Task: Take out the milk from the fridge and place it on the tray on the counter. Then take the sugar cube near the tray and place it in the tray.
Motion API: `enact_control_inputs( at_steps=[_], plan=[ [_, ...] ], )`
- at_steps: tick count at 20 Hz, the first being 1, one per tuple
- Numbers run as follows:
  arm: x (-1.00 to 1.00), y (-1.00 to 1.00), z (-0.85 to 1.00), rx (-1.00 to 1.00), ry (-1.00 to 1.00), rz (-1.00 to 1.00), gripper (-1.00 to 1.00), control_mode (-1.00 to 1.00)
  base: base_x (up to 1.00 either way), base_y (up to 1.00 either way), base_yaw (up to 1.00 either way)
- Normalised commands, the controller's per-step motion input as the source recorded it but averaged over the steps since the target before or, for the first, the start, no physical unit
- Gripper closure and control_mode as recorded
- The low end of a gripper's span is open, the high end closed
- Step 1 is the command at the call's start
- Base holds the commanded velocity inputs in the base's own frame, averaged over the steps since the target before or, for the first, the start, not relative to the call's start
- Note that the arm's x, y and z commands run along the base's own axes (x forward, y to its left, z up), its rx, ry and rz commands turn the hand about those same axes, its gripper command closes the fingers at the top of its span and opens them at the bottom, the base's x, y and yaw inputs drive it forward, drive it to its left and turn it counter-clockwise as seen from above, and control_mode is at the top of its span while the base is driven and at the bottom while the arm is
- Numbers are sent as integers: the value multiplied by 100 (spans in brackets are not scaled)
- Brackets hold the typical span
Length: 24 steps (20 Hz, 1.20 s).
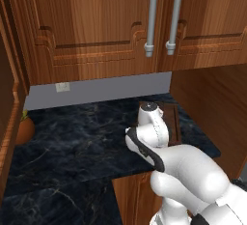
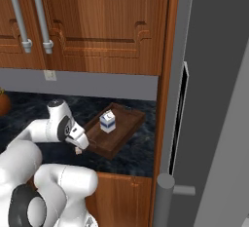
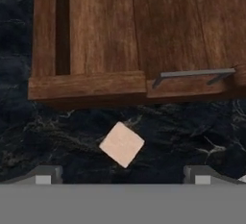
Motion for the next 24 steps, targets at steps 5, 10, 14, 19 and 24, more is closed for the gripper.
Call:
enact_control_inputs(
  at_steps=[5,10,14,19,24],
  plan=[
    [-19,-15,-30,0,-1,0,-100,-100,0,0,0],
    [-9,-7,-33,0,-5,0,-100,-100,0,0,0],
    [0,-8,-41,1,-16,3,-100,-100,0,0,0],
    [-15,-31,-37,7,-20,9,-100,-100,0,0,0],
    [-27,-41,-29,14,-4,8,-100,-100,0,0,0]
  ],
)
